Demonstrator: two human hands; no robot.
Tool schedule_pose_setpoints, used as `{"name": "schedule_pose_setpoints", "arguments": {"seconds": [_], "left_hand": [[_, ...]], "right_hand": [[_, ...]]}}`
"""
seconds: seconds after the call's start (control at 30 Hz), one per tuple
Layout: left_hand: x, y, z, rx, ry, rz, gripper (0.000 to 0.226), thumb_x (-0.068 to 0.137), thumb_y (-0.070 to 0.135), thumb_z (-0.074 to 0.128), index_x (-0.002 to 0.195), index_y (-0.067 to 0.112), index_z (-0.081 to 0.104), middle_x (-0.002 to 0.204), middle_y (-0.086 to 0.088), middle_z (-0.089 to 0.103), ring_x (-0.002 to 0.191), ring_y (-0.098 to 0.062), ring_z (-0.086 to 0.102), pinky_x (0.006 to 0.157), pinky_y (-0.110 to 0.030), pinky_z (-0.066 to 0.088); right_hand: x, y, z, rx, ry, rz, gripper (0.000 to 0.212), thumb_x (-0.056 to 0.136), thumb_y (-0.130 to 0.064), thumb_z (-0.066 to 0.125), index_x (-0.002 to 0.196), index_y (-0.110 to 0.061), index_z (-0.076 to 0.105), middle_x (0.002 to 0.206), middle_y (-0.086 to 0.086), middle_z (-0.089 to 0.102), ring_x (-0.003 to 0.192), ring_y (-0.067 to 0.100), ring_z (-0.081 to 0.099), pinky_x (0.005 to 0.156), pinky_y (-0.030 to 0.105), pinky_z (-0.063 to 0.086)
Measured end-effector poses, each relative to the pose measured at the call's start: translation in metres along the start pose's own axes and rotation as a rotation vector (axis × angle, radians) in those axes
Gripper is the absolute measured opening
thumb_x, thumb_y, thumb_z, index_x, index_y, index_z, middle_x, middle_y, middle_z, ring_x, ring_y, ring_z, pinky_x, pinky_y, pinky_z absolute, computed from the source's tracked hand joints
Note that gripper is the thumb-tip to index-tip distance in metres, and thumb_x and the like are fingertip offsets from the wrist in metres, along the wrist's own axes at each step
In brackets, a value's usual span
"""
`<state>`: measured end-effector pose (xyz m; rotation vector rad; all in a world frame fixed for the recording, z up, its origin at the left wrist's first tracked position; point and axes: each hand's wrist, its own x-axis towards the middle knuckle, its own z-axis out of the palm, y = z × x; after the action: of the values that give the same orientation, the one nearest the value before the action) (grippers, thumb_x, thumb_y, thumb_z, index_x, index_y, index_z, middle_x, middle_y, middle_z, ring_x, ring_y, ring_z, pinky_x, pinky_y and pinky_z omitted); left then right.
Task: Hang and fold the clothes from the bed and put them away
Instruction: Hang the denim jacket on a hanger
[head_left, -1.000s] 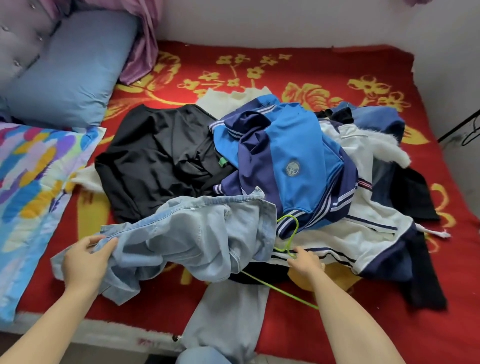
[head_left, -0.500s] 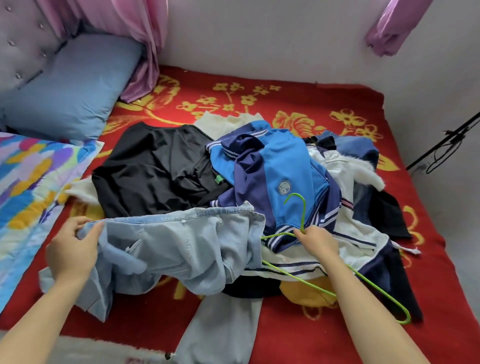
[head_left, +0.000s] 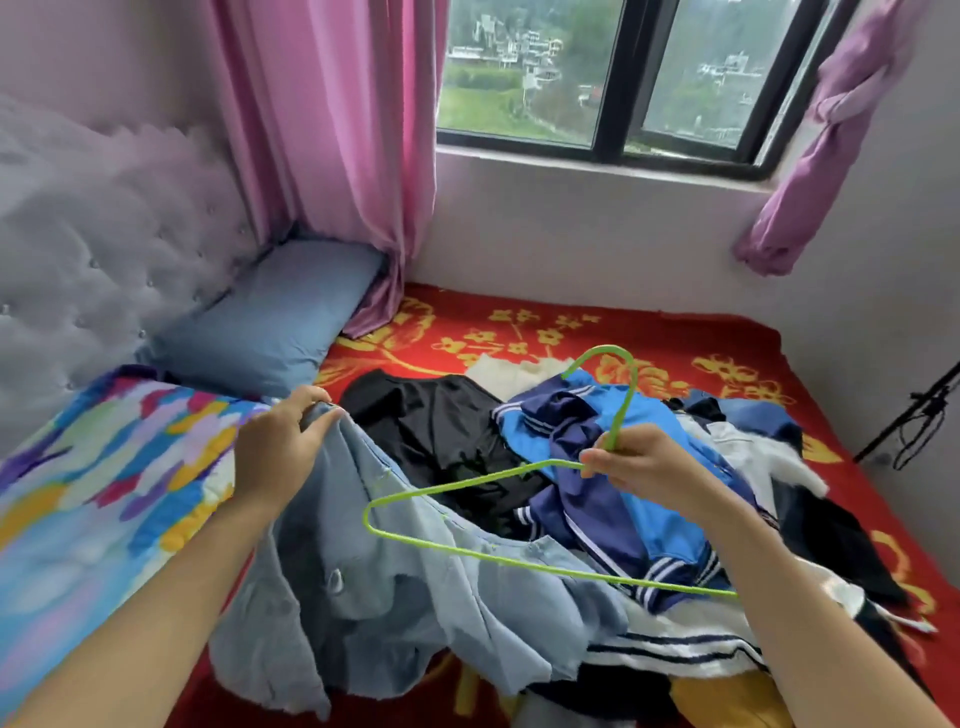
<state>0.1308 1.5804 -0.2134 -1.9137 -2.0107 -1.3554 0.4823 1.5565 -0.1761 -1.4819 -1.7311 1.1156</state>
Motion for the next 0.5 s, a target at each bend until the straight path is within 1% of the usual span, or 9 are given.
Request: {"name": "schedule_pose_setpoints", "arguments": {"seconds": [0.1, 0.13, 0.2, 0.23, 0.3, 0.33, 0.4, 0.47, 0.5], "left_hand": [[0.015, 0.002, -0.016, -0.135, -0.011, 0.014, 0.012, 0.076, 0.011, 0.077, 0.086, 0.008, 0.069, 0.069, -0.015, 0.067, 0.065, -0.036, 0.063, 0.064, -0.038, 0.047], [0.018, 0.004, -0.019, -0.185, -0.014, 0.03, 0.012, 0.077, 0.012, 0.076, 0.085, 0.008, 0.069, 0.068, -0.013, 0.066, 0.065, -0.034, 0.063, 0.064, -0.035, 0.046], [0.022, 0.01, -0.028, -0.245, -0.019, 0.088, 0.011, 0.077, 0.012, 0.076, 0.085, 0.008, 0.069, 0.067, -0.01, 0.065, 0.064, -0.03, 0.061, 0.064, -0.028, 0.04], [0.022, 0.017, -0.032, -0.268, -0.015, 0.121, 0.012, 0.077, 0.012, 0.076, 0.085, 0.008, 0.069, 0.068, -0.009, 0.066, 0.063, -0.029, 0.062, 0.062, -0.023, 0.036], [0.021, 0.03, -0.044, -0.327, 0.009, 0.172, 0.012, 0.076, 0.013, 0.076, 0.085, 0.008, 0.069, 0.07, -0.007, 0.068, 0.065, -0.026, 0.063, 0.059, -0.018, 0.033], [0.02, 0.037, -0.052, -0.353, 0.025, 0.205, 0.012, 0.076, 0.014, 0.077, 0.084, 0.009, 0.069, 0.07, -0.005, 0.068, 0.065, -0.023, 0.063, 0.059, -0.017, 0.034], [0.021, 0.047, -0.067, -0.378, 0.066, 0.316, 0.013, 0.073, 0.016, 0.077, 0.081, 0.01, 0.069, 0.069, -0.003, 0.068, 0.064, -0.017, 0.062, 0.06, -0.019, 0.04], [0.028, 0.052, -0.079, -0.357, -0.034, 0.359, 0.016, 0.076, 0.023, 0.076, 0.088, 0.015, 0.07, 0.078, -0.003, 0.071, 0.073, -0.023, 0.065, 0.067, -0.031, 0.047], [0.034, 0.052, -0.082, -0.293, -0.1, 0.352, 0.018, 0.079, 0.029, 0.074, 0.093, 0.02, 0.07, 0.086, -0.001, 0.071, 0.081, -0.025, 0.066, 0.069, -0.033, 0.046]], "right_hand": [[0.01, -0.014, 0.055, -0.171, -0.001, 0.014, 0.035, 0.089, -0.017, 0.063, 0.054, -0.018, 0.064, 0.04, -0.008, 0.036, 0.042, 0.011, 0.03, 0.047, 0.026, 0.024], [0.013, -0.018, 0.075, -0.226, 0.053, 0.011, 0.032, 0.089, -0.021, 0.063, 0.058, -0.011, 0.065, 0.041, -0.008, 0.037, 0.043, 0.01, 0.032, 0.049, 0.026, 0.025], [0.018, -0.03, 0.118, -0.243, 0.212, -0.002, 0.038, 0.09, -0.024, 0.062, 0.063, 0.002, 0.06, 0.047, -0.002, 0.038, 0.049, 0.014, 0.034, 0.053, 0.03, 0.025], [0.02, -0.035, 0.135, -0.232, 0.305, -0.006, 0.042, 0.09, -0.024, 0.062, 0.056, 0.0, 0.054, 0.047, -0.001, 0.036, 0.05, 0.016, 0.033, 0.054, 0.032, 0.024], [0.024, -0.05, 0.165, -0.197, 0.438, -0.037, 0.052, 0.09, -0.022, 0.062, 0.047, -0.014, 0.033, 0.045, -0.004, 0.029, 0.049, 0.013, 0.028, 0.054, 0.033, 0.021], [0.027, -0.061, 0.177, -0.133, 0.477, -0.069, 0.055, 0.09, -0.019, 0.062, 0.046, -0.018, 0.028, 0.043, -0.007, 0.027, 0.047, 0.009, 0.025, 0.054, 0.032, 0.021], [0.039, -0.085, 0.193, 0.11, 0.547, -0.139, 0.056, 0.091, -0.013, 0.061, 0.045, -0.021, 0.029, 0.041, -0.011, 0.027, 0.043, 0.007, 0.025, 0.049, 0.027, 0.022], [0.052, -0.109, 0.191, 0.361, 0.644, -0.145, 0.056, 0.091, -0.015, 0.06, 0.041, -0.022, 0.035, 0.041, -0.012, 0.031, 0.042, 0.004, 0.025, 0.046, 0.023, 0.022], [0.057, -0.114, 0.182, 0.417, 0.689, -0.137, 0.056, 0.091, -0.016, 0.061, 0.04, -0.021, 0.037, 0.041, -0.01, 0.033, 0.043, 0.005, 0.026, 0.046, 0.024, 0.023]]}}
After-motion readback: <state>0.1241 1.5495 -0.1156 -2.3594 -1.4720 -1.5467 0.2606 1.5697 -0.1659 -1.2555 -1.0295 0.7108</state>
